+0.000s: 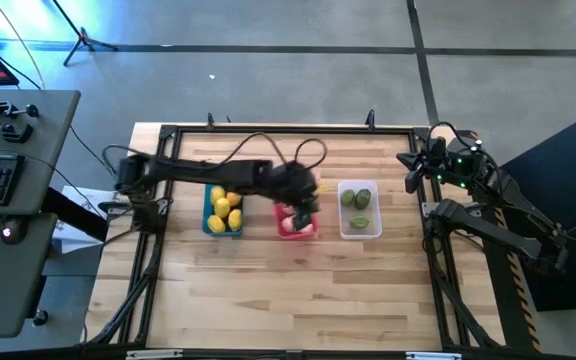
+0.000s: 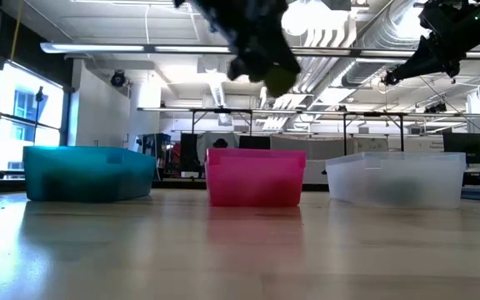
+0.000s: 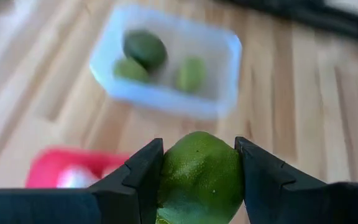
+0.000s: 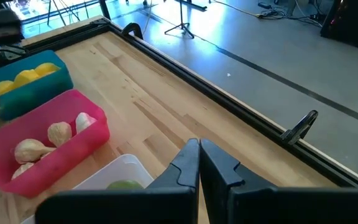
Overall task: Sort produce into baskets
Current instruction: Put the green lime into the white bin
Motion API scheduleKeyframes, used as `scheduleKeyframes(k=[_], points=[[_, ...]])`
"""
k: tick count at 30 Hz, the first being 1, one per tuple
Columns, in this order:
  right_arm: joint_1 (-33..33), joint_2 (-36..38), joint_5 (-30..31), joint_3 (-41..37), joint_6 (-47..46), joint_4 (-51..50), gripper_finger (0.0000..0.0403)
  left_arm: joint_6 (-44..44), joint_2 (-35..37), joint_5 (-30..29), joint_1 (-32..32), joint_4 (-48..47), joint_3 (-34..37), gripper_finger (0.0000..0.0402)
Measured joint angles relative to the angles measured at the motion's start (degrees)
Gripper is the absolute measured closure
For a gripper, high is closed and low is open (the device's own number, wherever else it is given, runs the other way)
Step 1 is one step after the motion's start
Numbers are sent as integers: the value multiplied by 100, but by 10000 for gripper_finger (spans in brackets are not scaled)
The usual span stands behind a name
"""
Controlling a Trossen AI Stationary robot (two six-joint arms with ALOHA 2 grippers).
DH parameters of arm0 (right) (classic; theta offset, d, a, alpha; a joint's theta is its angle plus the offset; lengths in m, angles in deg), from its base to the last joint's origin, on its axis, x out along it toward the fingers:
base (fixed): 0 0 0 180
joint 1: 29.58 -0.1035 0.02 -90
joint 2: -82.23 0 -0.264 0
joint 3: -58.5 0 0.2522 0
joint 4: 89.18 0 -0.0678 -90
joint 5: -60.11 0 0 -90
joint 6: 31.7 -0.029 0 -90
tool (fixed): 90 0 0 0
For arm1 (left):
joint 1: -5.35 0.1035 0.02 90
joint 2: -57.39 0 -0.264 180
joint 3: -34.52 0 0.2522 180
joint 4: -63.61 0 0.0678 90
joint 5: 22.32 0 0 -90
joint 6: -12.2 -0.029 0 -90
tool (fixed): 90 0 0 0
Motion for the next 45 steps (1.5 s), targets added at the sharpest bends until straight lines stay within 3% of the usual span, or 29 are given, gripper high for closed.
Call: scheduleKeyframes(k=[10,19,30,45], points=[[0,2,-5,0,2,20,402,459,-1978,49,172,316,-2273,249],[0,4,-7,0,-32,44,402,1101,-3112,366,159,915,-3417,249],[0,4,-4,0,-36,66,402,1379,-3586,101,217,885,-3482,246],[0,2,-2,0,-32,77,402,1359,-3588,-136,230,1329,-3480,177]])
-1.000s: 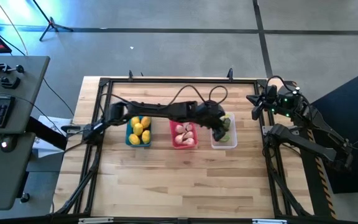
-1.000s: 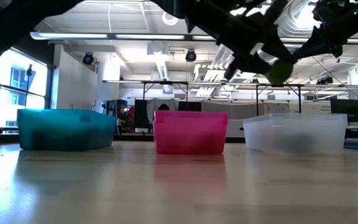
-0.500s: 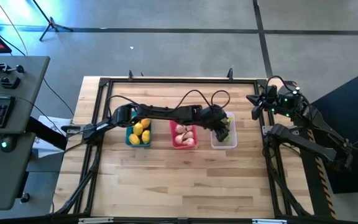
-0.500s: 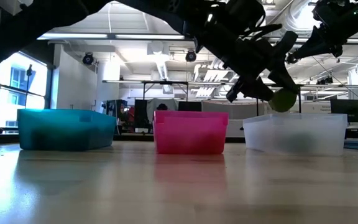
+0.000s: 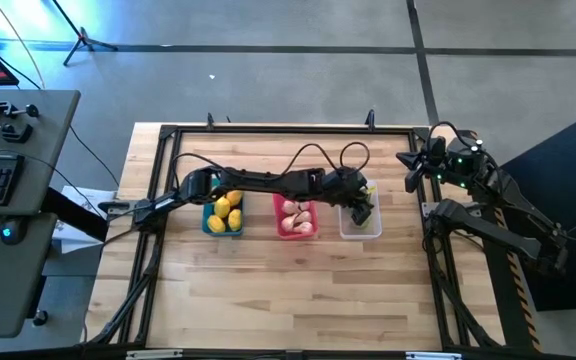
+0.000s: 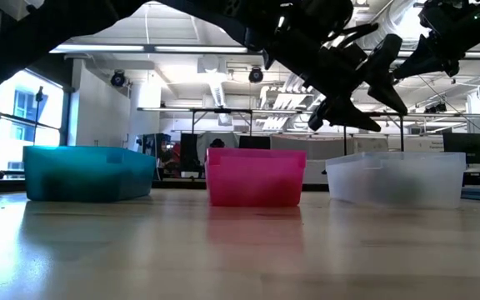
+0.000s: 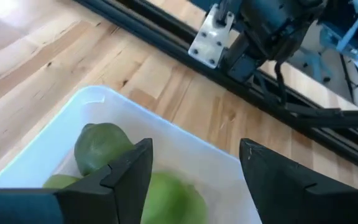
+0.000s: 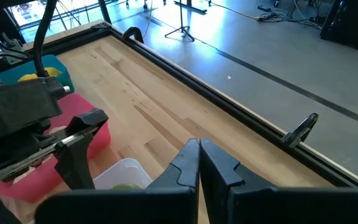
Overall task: Sort produce into baskets
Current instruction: Put the green lime into the white bin, then return to Home Position
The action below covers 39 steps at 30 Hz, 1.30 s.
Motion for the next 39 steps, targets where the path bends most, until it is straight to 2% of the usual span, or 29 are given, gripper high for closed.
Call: scheduleKeyframes(k=[6,12,19,23,28,32,36,39], points=[[0,0,0,0,22,0,402,223,0,1,0,34,0,159],[0,0,2,0,105,1,402,11,79,22,13,192,1,167],[0,0,0,0,105,-2,402,-863,202,-176,22,156,-579,237],[-1,-2,0,0,102,-5,402,-1094,192,-605,30,132,-636,302],[-2,-2,-5,0,78,-1,402,-1168,190,-560,81,121,-636,386],[-2,-1,-220,0,-388,11,402,-1276,188,-518,116,125,-636,392],[-4,7,-740,0,-141,37,402,-1416,268,-727,114,110,-564,398],[-7,15,-820,0,25,59,402,-1505,330,-717,126,64,-562,400]])
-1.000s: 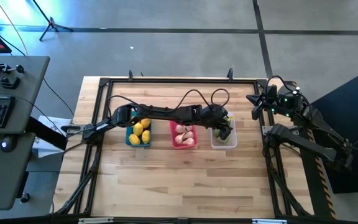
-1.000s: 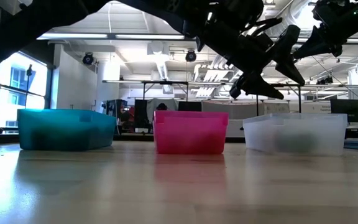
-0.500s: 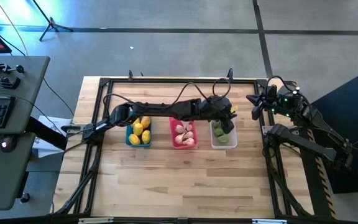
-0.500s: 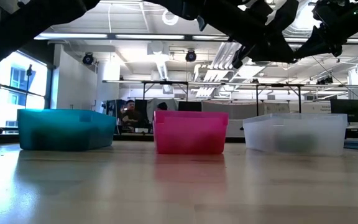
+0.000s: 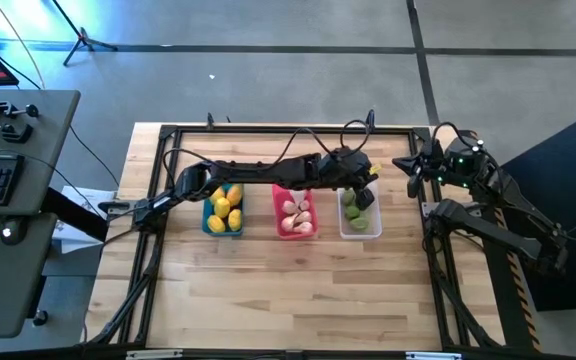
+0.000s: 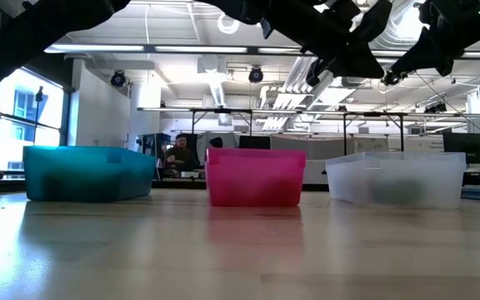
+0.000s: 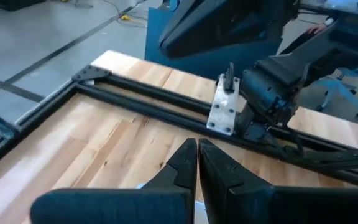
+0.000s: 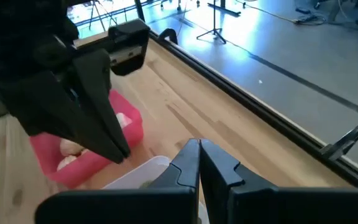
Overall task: Sort produce into baskets
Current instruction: Return to Home Position
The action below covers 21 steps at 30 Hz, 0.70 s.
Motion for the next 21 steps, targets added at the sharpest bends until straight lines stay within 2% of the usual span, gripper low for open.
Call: scheduleKeyframes(k=[6,9,14,16,21], points=[[0,4,1,0,95,7,402,-108,15,195,127,188,119,401],[0,13,1,0,71,41,402,-45,16,624,202,954,520,401],[0,94,2,-2,-310,41,403,562,67,1248,278,2506,1435,401],[-1,142,-42,-2,-356,26,403,608,232,1427,296,2665,1755,401],[-83,285,-67,-112,-505,-22,403,303,1191,1373,307,3072,2789,401]])
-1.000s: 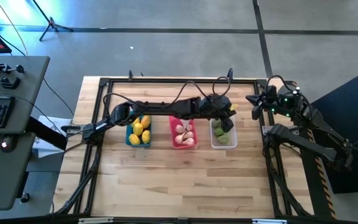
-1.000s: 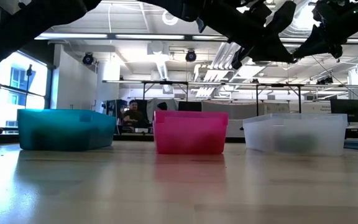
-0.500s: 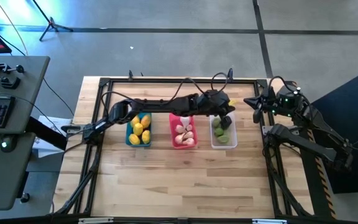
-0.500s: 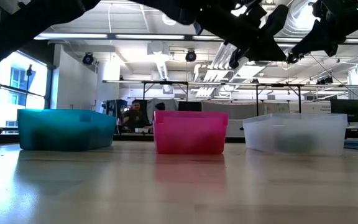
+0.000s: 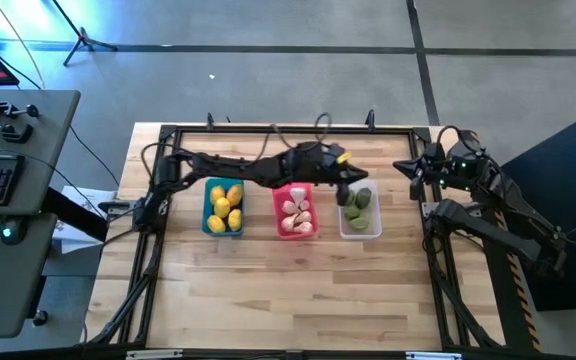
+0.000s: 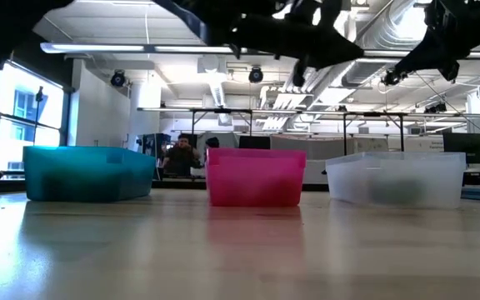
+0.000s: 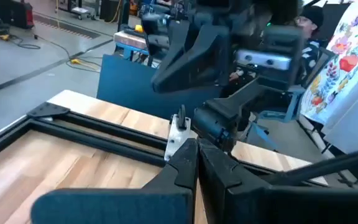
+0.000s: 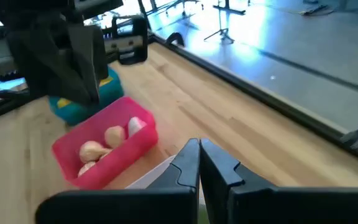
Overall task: Sort produce into baskets
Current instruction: Return to Home Position
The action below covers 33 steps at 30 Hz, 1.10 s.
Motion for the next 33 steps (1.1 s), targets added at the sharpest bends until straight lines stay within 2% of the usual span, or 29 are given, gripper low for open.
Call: scheduleKeyframes(k=[9,16,21,26,33], points=[[-656,381,128,-574,-580,753,403,237,1725,95,175,1376,2559,401],[-1248,425,598,-793,-628,1372,403,217,3266,-269,217,1554,4364,401],[-1701,430,661,-815,-618,1575,403,413,4367,-323,345,1764,5635,401],[-2163,430,390,-815,-636,2015,403,536,5457,-43,627,2002,6690,401],[-2601,430,925,-815,-463,2108,403,249,6983,43,957,1955,7770,401]])
